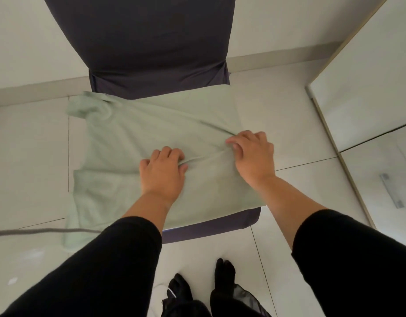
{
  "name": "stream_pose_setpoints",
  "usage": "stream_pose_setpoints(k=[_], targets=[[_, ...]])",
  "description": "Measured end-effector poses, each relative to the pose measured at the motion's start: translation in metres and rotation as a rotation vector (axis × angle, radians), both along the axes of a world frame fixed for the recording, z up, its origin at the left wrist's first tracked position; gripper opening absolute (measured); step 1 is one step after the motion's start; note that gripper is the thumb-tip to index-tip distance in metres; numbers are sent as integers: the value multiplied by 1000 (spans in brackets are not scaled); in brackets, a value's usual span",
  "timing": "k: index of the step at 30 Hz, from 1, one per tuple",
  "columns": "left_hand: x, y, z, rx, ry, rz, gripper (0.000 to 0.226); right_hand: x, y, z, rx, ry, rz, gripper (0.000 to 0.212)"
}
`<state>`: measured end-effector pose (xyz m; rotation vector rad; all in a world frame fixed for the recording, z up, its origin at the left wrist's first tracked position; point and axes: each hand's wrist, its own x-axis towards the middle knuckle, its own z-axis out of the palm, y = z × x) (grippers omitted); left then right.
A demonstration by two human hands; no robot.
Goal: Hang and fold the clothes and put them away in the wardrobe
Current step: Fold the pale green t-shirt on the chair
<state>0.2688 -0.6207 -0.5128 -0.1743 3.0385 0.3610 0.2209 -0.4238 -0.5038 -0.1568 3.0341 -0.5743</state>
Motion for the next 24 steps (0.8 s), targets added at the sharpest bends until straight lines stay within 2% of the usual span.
stream_pose_setpoints(k=[4, 7, 10, 12, 15, 16, 18, 20, 22, 24], targets=[[-7, -3, 2, 80, 131, 115, 12, -16, -16, 0, 89, -215, 194, 29], [-11, -5, -1, 63, 86, 89, 13, -29, -15, 2, 171, -346, 238, 35], [-25, -6, -5, 41, 45, 117, 22, -46, -1, 4, 305, -243, 129, 57], [-45, -8, -5, 56, 65, 167, 24, -65, 6, 2, 330, -130, -12, 54], [-83, -16, -5, 72, 120, 193, 23, -102, 7, -4, 217, -126, -76, 29], [-96, -21, -6, 102, 129, 196, 25, -115, 4, -6, 133, -150, -55, 33], [-122, -30, -8, 186, 123, 191, 33, -138, -7, -9, -73, -241, -23, 59], [-143, -36, -9, 218, 50, 185, 42, -155, -16, -11, -238, -351, -28, 70], [-156, -40, -10, 157, -71, 170, 45, -169, -16, -15, -235, -442, -34, 64], [-164, -41, -9, 107, -115, 129, 38, -181, -9, -16, -62, -483, -30, 49]])
